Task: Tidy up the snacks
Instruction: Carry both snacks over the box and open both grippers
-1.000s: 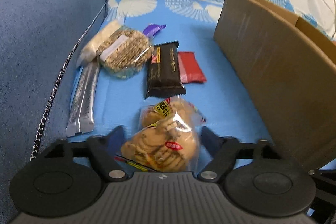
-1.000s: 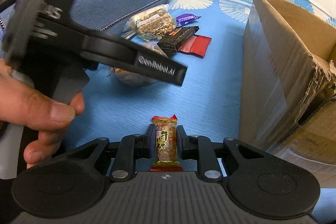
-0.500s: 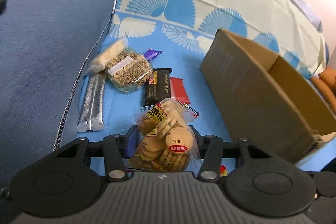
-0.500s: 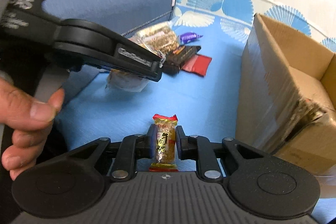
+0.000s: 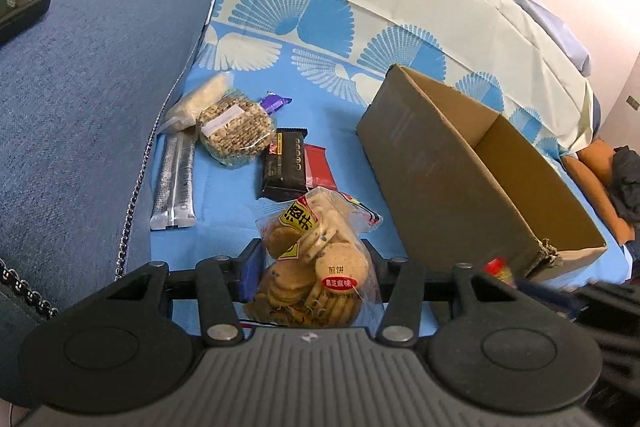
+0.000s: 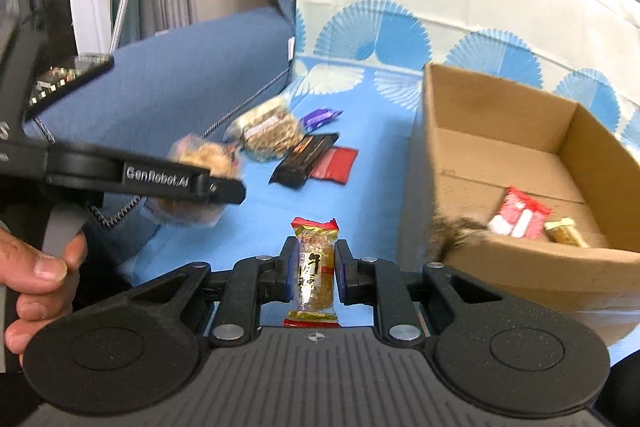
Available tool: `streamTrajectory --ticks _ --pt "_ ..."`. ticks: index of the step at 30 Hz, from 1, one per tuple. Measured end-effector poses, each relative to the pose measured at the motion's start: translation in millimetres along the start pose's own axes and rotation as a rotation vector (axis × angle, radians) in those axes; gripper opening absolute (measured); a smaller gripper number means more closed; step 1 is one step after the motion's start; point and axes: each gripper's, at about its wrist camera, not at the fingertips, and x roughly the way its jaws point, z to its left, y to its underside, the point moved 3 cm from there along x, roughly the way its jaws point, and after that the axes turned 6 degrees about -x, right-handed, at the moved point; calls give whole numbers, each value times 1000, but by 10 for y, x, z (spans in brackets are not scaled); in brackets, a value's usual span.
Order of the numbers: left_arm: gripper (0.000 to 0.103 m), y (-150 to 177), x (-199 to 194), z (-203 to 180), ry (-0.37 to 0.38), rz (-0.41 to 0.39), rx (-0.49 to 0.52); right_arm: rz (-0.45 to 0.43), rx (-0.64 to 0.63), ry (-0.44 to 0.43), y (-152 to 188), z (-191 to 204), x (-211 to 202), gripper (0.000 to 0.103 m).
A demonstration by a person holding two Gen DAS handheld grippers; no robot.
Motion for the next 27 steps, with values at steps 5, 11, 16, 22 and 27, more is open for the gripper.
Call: streamTrajectory --ticks 5,11,16,22,27 --pt "54 16 65 -50 -9 17 24 -51 37 18 -106 -241 -261 19" --pt "54 48 119 -120 -28 28 72 -111 107 49 -282 -695 -531 19" --pt "54 66 148 -176 -55 30 111 -155 109 80 -445 -1234 -680 19" --pt "54 78 144 -226 -107 23 132 -218 111 126 -621 -1879 -701 19" --pt "54 48 98 -151 -172 44 72 -261 147 155 -666 -2315 -560 19"
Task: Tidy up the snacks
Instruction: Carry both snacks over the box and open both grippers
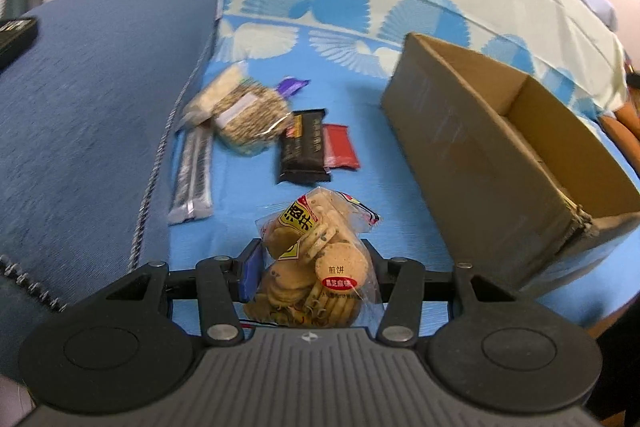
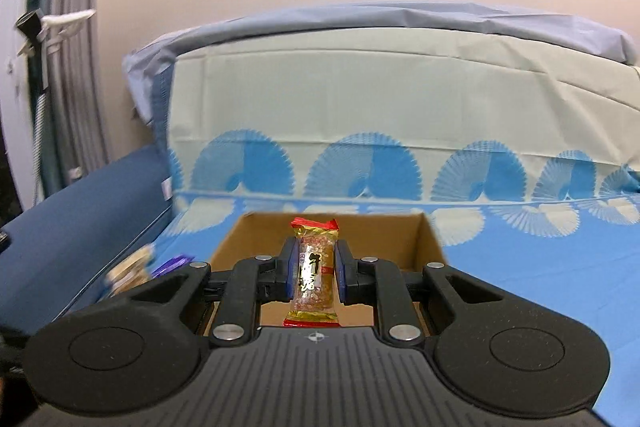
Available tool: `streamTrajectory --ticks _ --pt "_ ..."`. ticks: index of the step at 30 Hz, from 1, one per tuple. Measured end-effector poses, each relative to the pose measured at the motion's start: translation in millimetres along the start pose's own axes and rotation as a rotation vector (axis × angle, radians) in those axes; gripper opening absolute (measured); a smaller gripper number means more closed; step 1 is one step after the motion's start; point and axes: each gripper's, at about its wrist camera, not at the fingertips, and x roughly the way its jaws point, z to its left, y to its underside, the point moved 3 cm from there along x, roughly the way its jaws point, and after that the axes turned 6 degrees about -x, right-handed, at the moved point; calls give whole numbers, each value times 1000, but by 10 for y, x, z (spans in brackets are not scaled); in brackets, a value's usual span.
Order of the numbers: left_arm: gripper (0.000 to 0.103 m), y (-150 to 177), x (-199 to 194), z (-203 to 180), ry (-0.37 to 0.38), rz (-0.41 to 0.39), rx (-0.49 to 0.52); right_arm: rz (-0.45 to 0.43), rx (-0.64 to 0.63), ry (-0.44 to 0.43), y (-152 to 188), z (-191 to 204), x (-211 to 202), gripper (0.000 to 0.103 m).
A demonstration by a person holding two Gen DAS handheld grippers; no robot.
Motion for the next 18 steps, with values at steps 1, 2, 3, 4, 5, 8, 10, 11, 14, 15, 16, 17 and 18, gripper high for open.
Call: streamTrajectory --ticks 1,2,3,4,5,8,10,11,14,15,16,17,18 --pt "54 -13 -15 30 -10 7 -26 -3 20 5 31 -62 35 19" --pt "54 -33 -42 66 -20 11 -57 1 52 11 83 -134 75 19" --pt "54 -56 -72 93 -30 14 -89 16 74 19 123 -171 101 19" --pt "54 -82 -103 121 -42 20 -123 35 92 33 154 -210 136 19" --pt "54 -114 -134 135 -53 23 -151 42 97 43 174 -223 157 19" --pt "54 -266 -197 65 -67 22 -194 57 83 48 206 -205 204 19" --pt "54 -405 -193 -88 -70 17 -186 79 63 63 223 -180 251 19" --pt "54 -485 -181 -190 -65 11 -178 94 61 65 236 -179 282 19" --pt "54 -762 -125 -593 -27 -16 -136 137 91 80 274 -217 359 19" --pt "54 -860 -100 -755 -9 -28 -117 149 108 86 285 -244 385 19" --pt "54 -942 -76 -915 10 -39 -98 157 124 88 295 -268 400 19" --pt "54 -1028 -47 -1082 30 -48 -85 163 143 90 302 -293 419 19" --pt "54 -1112 -23 -1251 55 -56 -76 169 158 92 315 -312 433 19"
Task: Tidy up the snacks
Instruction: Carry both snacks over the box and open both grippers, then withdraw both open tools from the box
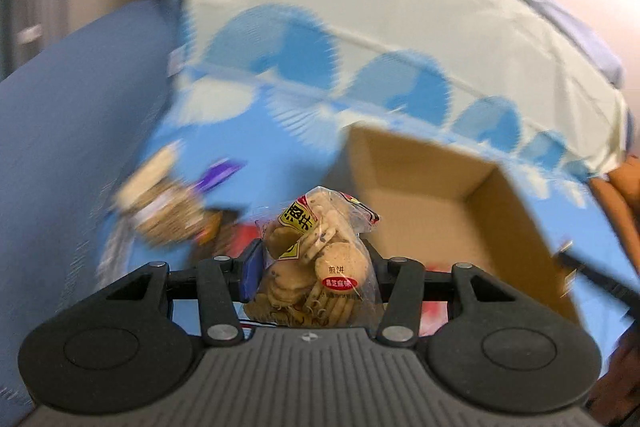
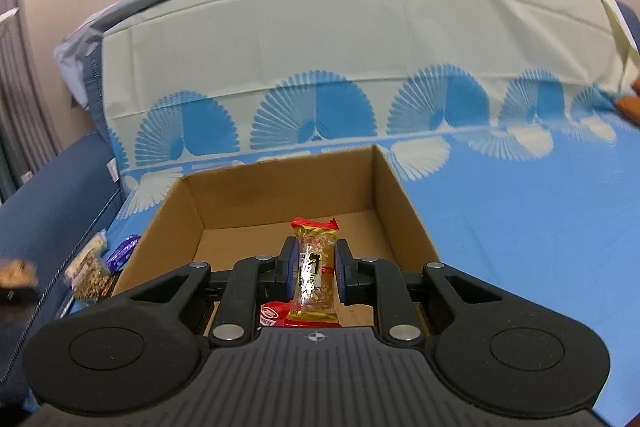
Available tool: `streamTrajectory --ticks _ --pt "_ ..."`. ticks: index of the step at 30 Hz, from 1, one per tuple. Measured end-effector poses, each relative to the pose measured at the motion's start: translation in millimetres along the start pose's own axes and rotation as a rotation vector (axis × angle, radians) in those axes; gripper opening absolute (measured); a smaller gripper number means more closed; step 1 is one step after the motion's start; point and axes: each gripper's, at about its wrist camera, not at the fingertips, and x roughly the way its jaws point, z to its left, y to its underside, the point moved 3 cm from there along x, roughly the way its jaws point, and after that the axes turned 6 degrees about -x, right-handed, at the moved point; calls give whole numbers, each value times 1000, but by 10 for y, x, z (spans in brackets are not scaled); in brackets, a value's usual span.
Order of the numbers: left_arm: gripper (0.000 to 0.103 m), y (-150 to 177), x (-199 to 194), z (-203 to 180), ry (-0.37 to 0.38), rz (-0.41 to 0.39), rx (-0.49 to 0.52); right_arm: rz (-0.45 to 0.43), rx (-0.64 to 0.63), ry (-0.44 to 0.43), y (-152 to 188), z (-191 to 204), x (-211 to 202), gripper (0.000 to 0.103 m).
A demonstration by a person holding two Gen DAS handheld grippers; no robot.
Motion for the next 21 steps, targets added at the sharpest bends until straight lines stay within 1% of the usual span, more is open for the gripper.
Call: streamTrajectory --ticks 3,6,10,13,14,15,16,17,18,21 --pt "54 -174 63 -491 71 -31 34 11 25 7 18 -51 26 19" --pt "54 -295 81 -889 137 -53 56 12 42 7 23 -92 20 19" --pt "54 -359 89 -1247 184 -73 88 -3 47 9 22 -127 -8 19" --pt "57 -344 154 -1336 198 -52 95 -6 57 8 18 -153 -14 20" --pt "62 -318 175 -1348 192 -43 99 -7 60 9 16 -156 -16 20" --pt "65 -285 186 -1341 188 -35 98 -8 63 10 12 -160 -17 20" --pt "72 -266 197 -1317 188 -29 93 -10 66 16 16 -155 -23 21" --pt "76 -239 216 -1286 184 -23 87 -10 69 21 15 -158 -26 21" --pt "76 -199 229 -1235 175 -16 83 -11 72 20 19 -153 -32 22" --pt "77 -54 288 -1049 127 24 59 -8 73 37 22 -151 -39 31"
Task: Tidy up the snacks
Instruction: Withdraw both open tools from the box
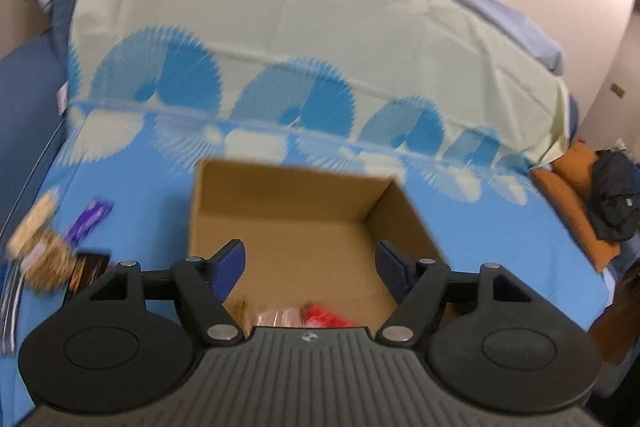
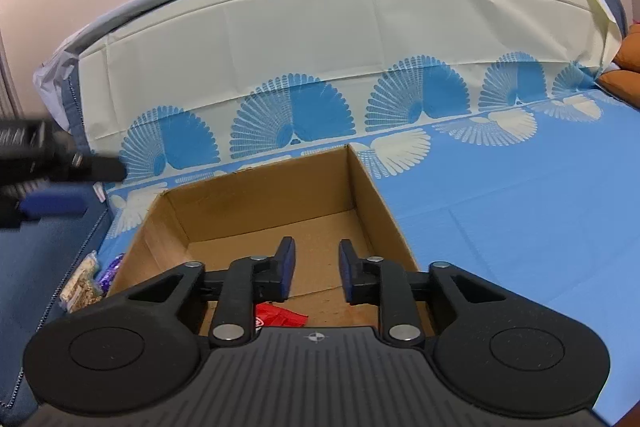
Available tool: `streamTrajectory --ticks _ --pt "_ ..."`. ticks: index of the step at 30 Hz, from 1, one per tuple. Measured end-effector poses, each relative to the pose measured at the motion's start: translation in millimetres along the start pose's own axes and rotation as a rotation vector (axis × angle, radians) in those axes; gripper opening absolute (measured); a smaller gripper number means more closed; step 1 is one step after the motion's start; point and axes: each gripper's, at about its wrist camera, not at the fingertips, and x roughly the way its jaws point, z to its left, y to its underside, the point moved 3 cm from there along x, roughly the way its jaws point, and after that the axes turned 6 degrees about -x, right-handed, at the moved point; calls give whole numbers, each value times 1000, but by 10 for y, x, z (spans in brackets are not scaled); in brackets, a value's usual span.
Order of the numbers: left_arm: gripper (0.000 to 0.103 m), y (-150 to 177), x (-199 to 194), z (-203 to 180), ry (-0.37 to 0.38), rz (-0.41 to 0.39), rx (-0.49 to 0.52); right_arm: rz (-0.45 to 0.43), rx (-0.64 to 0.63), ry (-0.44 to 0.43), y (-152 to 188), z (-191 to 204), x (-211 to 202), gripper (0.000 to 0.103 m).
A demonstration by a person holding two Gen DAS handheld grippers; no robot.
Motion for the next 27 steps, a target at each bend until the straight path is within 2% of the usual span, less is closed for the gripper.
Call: streamTrajectory --ticks 3,5,7,10,12,13,14,15,16,19,24,27 --pt "77 186 59 184 -69 44 -15 10 6 36 7 -33 16 40" --pt "77 337 98 286 -130 67 -2 12 9 77 12 -72 19 50" --pt "77 481 114 376 -158 91 12 14 7 135 19 -116 16 58" --pt "74 676 145 425 -165 128 34 32 4 213 48 -204 44 60" --pt "64 782 153 428 -153 147 45 52 -2 257 86 -267 64 60" --pt "62 828 140 415 -162 143 60 63 -8 278 106 -299 77 59" --pt "58 863 125 402 -170 134 81 83 -16 293 132 -331 97 53" --pt "56 890 112 395 -173 126 100 107 -22 295 163 -353 130 44" --pt "53 904 108 390 -175 123 107 139 -26 292 199 -378 173 26" --pt "45 919 83 365 -150 131 94 190 -24 253 280 -435 240 13" --pt "45 1056 2 291 -137 120 127 181 -63 293 327 -448 174 13" --pt "46 1104 -93 320 -91 115 115 188 -72 294 364 -452 126 13"
